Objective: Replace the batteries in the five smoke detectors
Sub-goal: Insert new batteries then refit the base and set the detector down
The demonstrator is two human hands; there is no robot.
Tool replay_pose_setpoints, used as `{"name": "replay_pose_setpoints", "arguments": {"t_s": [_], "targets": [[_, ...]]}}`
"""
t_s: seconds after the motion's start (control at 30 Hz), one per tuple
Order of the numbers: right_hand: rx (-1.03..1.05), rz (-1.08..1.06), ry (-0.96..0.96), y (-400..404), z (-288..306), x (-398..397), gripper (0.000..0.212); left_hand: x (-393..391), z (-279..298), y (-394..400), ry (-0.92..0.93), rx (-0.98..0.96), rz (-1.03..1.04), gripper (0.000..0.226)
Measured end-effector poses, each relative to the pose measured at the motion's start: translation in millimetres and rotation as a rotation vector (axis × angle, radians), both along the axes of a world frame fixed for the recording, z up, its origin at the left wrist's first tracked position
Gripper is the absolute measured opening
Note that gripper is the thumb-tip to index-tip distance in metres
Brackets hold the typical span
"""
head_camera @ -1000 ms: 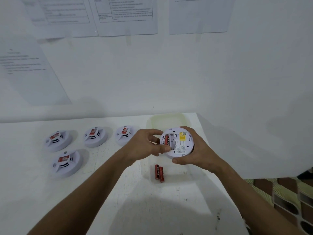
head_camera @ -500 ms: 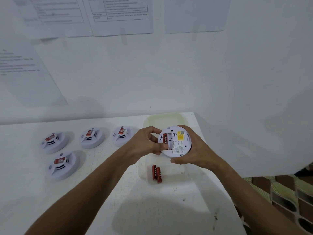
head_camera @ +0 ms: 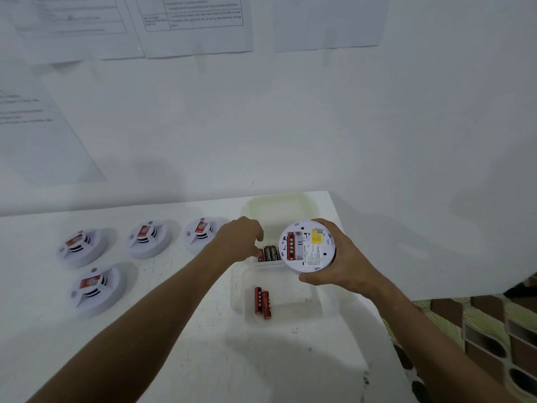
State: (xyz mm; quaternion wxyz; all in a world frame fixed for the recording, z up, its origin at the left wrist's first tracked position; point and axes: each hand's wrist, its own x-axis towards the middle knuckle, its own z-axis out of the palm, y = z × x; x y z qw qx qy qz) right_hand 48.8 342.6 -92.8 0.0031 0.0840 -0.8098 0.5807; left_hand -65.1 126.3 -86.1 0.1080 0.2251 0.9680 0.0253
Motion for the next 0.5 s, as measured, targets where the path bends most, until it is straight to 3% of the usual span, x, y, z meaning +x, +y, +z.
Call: {"name": "replay_pose_setpoints", "arguments": {"t_s": [0.07,0.3,0.4,0.5], "targets": [[0.003,0.004,-0.01,0,-2,0,0.09,-5,-1,8,-0.002,-0.124,-0.057,0.05],[0.0,0.013,-0.014,5,-11,-2,0.09,-3,-12,18,0.172,-0.445,-0.153,0.019],[-0.005,0.023,-0.012,7,-13,-3,0.09,0,-13,20,0.196,-0.448,-0.139,0.017],[-0.016,0.009,-0.015,6,-13,-4,0.09,-3,-13,19,0.138,-0.304,-0.087,0.013]]}}
